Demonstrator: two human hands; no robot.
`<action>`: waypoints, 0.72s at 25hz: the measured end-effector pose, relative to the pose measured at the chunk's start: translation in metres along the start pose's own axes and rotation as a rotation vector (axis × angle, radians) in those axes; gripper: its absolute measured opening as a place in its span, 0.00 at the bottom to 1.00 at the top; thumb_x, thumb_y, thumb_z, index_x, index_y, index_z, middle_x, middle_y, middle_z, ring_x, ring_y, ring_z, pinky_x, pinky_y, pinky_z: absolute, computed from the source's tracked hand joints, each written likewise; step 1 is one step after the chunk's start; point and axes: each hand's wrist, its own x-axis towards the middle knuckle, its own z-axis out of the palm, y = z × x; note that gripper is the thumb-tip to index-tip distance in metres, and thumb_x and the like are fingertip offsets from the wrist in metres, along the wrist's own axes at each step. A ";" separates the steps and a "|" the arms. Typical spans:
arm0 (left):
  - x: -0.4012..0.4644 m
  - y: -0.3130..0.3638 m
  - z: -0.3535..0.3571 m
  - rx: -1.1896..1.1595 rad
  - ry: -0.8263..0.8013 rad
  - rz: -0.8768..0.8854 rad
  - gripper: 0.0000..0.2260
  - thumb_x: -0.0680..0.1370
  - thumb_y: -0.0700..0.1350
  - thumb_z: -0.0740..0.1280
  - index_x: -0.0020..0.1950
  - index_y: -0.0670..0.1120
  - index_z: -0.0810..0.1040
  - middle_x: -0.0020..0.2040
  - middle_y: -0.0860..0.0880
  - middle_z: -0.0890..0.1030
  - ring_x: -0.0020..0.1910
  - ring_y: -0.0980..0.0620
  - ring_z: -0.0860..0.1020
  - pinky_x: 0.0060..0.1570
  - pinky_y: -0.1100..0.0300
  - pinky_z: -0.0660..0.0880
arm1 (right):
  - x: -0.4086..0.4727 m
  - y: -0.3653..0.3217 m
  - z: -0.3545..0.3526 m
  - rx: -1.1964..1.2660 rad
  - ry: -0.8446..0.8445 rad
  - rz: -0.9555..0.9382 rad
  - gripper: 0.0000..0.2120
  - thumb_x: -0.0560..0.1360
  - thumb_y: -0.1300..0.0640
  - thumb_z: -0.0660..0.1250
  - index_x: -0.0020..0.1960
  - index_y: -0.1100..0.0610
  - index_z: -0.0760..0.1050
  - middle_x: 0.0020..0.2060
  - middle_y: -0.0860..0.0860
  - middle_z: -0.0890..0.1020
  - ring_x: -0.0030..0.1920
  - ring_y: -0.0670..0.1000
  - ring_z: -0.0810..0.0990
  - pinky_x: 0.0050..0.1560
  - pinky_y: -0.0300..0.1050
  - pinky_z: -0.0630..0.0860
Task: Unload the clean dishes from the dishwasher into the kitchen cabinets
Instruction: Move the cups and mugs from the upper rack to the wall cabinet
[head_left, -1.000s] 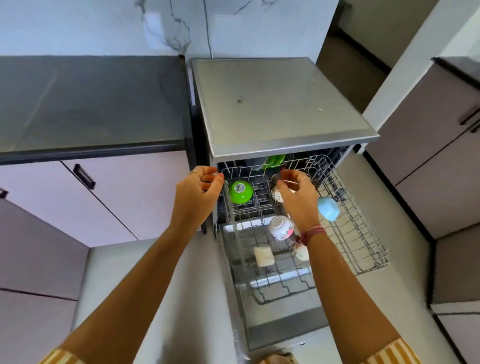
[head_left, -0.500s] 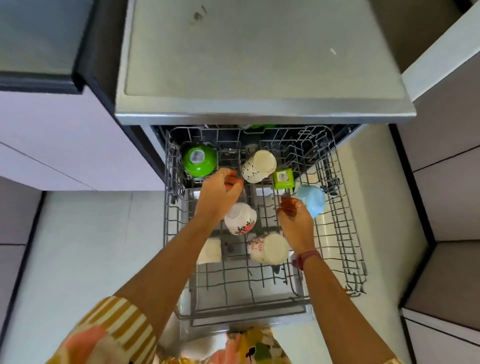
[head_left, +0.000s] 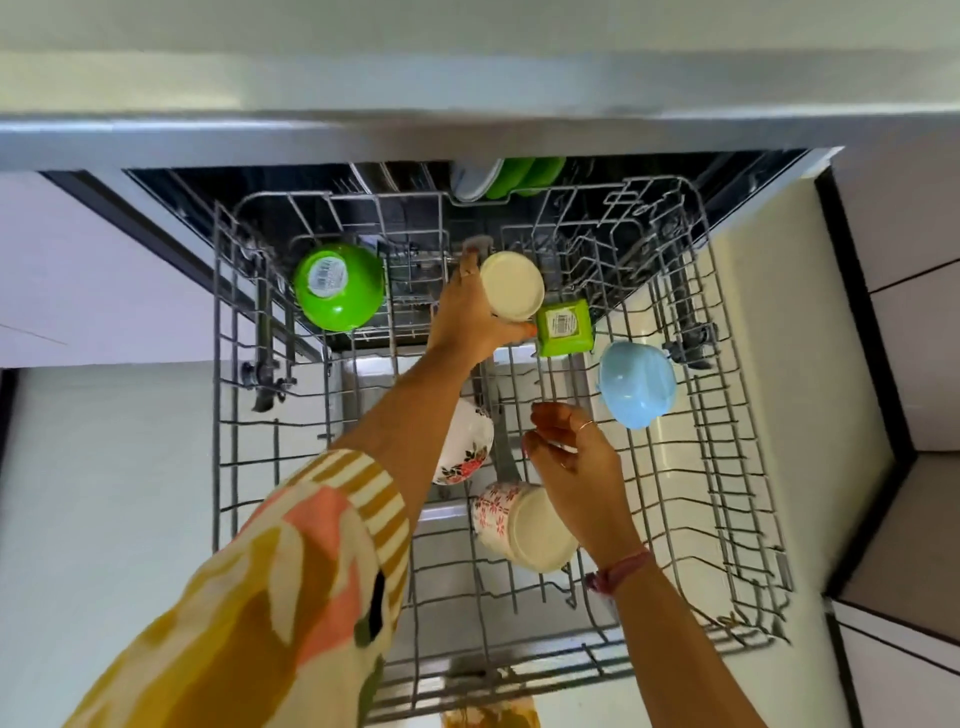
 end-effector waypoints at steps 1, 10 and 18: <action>0.001 -0.001 0.001 -0.019 0.006 0.005 0.47 0.58 0.48 0.82 0.72 0.44 0.62 0.64 0.43 0.73 0.62 0.45 0.72 0.60 0.51 0.72 | 0.000 0.000 -0.002 0.011 -0.010 0.002 0.15 0.75 0.63 0.68 0.60 0.57 0.74 0.52 0.49 0.81 0.53 0.45 0.79 0.52 0.32 0.76; -0.068 0.038 -0.044 -0.390 0.091 0.074 0.39 0.63 0.37 0.79 0.68 0.39 0.61 0.56 0.52 0.70 0.52 0.61 0.72 0.48 0.81 0.67 | -0.028 -0.005 -0.036 -0.241 -0.312 0.007 0.26 0.71 0.49 0.72 0.66 0.53 0.70 0.59 0.45 0.77 0.57 0.42 0.75 0.52 0.31 0.71; -0.142 0.026 -0.072 -0.512 0.021 0.064 0.35 0.63 0.38 0.75 0.64 0.48 0.60 0.57 0.57 0.70 0.54 0.62 0.74 0.49 0.72 0.73 | -0.046 0.035 -0.031 -0.735 -0.475 -0.088 0.52 0.58 0.50 0.81 0.74 0.54 0.57 0.69 0.55 0.60 0.68 0.59 0.65 0.68 0.57 0.68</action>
